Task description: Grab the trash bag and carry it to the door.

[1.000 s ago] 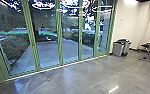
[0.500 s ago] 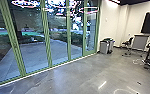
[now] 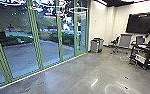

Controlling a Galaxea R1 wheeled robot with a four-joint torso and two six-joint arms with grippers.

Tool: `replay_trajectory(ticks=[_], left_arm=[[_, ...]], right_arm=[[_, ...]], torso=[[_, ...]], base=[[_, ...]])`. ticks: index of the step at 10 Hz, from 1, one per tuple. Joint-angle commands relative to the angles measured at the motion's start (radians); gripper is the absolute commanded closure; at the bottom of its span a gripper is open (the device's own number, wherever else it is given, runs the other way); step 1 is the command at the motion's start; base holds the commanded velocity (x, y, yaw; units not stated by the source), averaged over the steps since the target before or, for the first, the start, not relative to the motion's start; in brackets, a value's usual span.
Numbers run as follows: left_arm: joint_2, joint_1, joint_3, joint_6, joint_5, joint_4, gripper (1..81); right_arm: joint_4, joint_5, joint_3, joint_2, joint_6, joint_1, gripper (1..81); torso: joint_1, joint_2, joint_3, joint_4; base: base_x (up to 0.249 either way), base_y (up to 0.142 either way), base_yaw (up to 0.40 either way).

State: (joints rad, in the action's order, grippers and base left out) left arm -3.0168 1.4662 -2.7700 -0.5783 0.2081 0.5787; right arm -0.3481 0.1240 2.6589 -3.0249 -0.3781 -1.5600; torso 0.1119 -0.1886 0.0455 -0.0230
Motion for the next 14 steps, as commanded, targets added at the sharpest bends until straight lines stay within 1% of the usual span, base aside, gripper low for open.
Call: replay_trajectory(ticks=[1,8,13,14], left_arm=[[0.004,-0.059,-0.003,-0.008,0.077,-0.002,81.1],[0.005,-0.059,-0.003,-0.006,0.076,-0.002,81.1],[0.005,-0.057,-0.003,-0.014,0.076,-0.002,81.1],[0.007,-0.057,-0.003,-0.014,0.076,-0.002,81.1]], right_arm=[[-0.009,0.054,-0.004,-0.007,0.002,0.05,1.0],[-0.009,0.054,-0.004,-0.008,0.002,0.051,1.0],[-0.008,0.054,-0.004,-0.008,0.002,0.051,1.0],[-0.009,0.054,-0.004,-0.01,0.002,0.051,1.0]], torso=[[0.0,0.0,0.0,0.0],[0.0,0.0,0.0,0.0],[0.0,0.0,0.0,0.0],[0.0,0.0,0.0,0.0]], base=[[0.0,0.0,-0.13],[0.0,0.0,0.0],[0.0,0.0,0.0],[0.086,0.0,0.0]])
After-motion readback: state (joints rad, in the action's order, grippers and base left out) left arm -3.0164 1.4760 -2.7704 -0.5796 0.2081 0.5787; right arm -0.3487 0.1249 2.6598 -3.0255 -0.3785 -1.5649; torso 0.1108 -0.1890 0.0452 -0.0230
